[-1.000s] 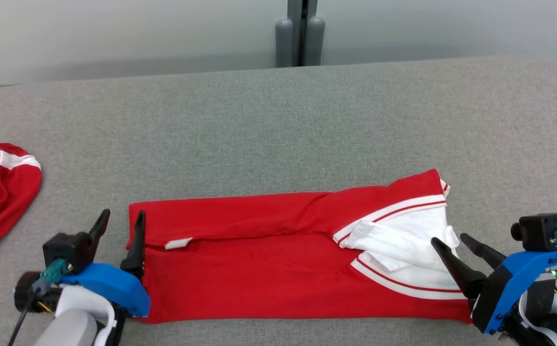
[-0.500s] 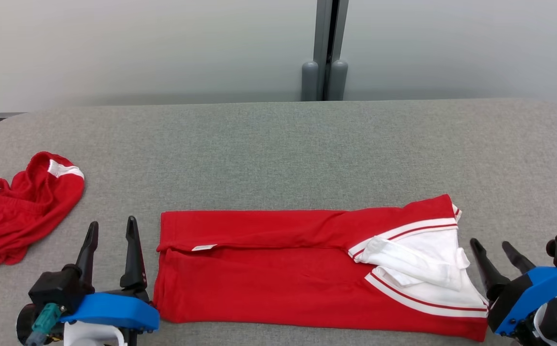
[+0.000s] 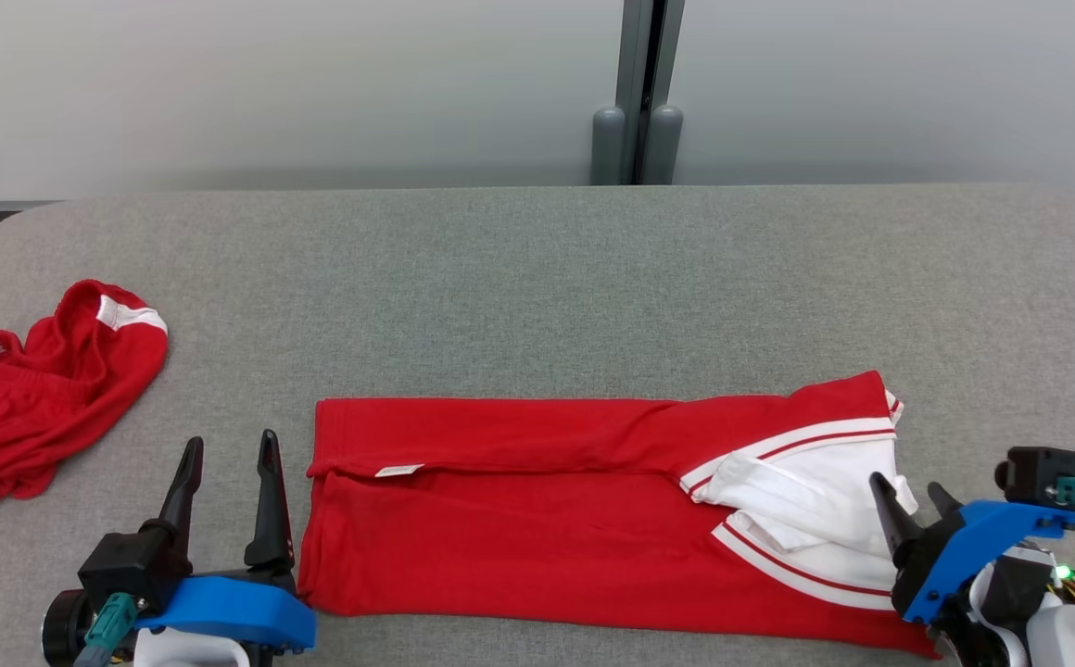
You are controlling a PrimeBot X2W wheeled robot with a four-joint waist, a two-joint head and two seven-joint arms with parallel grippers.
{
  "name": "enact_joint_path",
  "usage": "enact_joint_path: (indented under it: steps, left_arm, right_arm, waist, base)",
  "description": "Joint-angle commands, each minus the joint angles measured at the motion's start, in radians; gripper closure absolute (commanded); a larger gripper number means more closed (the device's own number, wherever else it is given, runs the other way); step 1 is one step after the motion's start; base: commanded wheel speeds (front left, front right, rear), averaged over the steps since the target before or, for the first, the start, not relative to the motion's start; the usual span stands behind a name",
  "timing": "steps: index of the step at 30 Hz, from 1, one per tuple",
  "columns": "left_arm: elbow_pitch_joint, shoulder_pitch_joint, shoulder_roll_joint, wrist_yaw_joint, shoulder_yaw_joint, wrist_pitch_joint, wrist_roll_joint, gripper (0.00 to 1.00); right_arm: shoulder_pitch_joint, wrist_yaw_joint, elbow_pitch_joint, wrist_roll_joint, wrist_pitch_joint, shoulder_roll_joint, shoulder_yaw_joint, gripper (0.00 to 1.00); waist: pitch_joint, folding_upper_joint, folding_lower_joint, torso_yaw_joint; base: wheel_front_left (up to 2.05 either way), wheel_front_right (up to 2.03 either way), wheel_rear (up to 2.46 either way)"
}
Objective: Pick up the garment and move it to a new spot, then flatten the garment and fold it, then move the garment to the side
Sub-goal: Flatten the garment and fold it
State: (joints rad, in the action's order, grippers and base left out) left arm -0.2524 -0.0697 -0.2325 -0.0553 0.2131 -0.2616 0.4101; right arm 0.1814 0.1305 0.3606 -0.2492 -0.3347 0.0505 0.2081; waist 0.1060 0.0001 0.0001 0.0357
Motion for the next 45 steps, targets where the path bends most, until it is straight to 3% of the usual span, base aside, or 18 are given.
enact_joint_path:
  steps: [1, 10, 15, 16, 17, 18, 28, 37, 41, 45]
  left_arm:
    - [-0.005, -0.018, 0.004, 0.005, -0.002, -0.004, -0.008, 0.00]
    - [-0.007, -0.040, 0.014, 0.025, -0.012, -0.004, -0.024, 0.00]
    - [-0.018, -0.044, 0.019, 0.031, -0.010, -0.004, -0.025, 0.00]
    - [-0.020, -0.046, 0.020, 0.034, -0.010, -0.004, -0.025, 0.00]
    - [-0.022, -0.047, 0.020, 0.035, -0.011, -0.004, -0.025, 0.00]
    - [-0.024, -0.049, 0.020, 0.037, -0.012, -0.004, -0.025, 0.00]
    - [-0.025, -0.036, 0.025, 0.036, -0.025, -0.004, -0.032, 0.00]
    - [-0.029, -0.034, 0.032, 0.044, -0.023, -0.004, -0.035, 0.00]
    - [-0.033, -0.030, 0.030, 0.046, -0.023, -0.004, -0.036, 0.00]
    - [-0.037, -0.025, 0.024, 0.047, -0.020, -0.005, -0.045, 0.00]
  right_arm:
    - [0.027, 0.000, 0.027, 0.000, 0.013, 0.001, -0.006, 0.00]
    - [0.119, 0.000, 0.199, 0.095, 0.026, 0.001, 0.012, 0.00]
    - [0.135, 0.001, 0.277, 0.089, -0.002, -0.002, -0.024, 0.00]
    - [0.134, 0.002, 0.294, 0.075, -0.014, -0.006, -0.045, 0.32]
    - [0.136, 0.002, 0.302, 0.064, -0.015, -0.011, -0.058, 0.92]
    - [0.138, 0.002, 0.307, 0.058, -0.012, -0.012, -0.071, 1.00]
    - [0.136, 0.000, 0.186, 0.122, 0.063, 0.015, 0.046, 1.00]
    - [0.075, 0.000, -0.051, 0.231, 0.010, 0.064, 0.189, 1.00]
    - [0.046, 0.000, -0.148, 0.249, -0.024, 0.056, 0.172, 1.00]
    - [0.013, 0.000, -0.230, 0.226, -0.053, 0.026, 0.076, 1.00]
  waist:
    - [0.006, -0.0001, -0.0001, 0.002]
    - [0.036, -0.0001, -0.0001, 0.013]
    - [0.045, -0.0001, -0.0001, 0.017]
    - [0.046, -0.0001, -0.0001, 0.018]
    - [0.047, -0.0001, -0.0001, 0.017]
    - [0.048, -0.0001, -0.0001, 0.017]
    - [0.039, -0.0001, -0.0001, -0.011]
    - [0.029, -0.0001, -0.0001, -0.020]
    - [0.020, -0.0001, -0.0001, -0.017]
    - [0.005, -0.0001, -0.0001, -0.016]
  base:
    - [0.00, 0.00, 0.00]
    - [0.00, 0.00, 0.00]
    - [0.00, 0.00, 0.00]
    - [0.00, 0.00, 0.00]
    - [0.00, 0.00, 0.00]
    - [0.00, 0.00, 0.00]
    - [0.00, 0.00, 0.00]
    - [0.00, 0.00, 0.00]
    - [0.00, 0.00, 0.00]
    - [0.00, 0.00, 0.00]
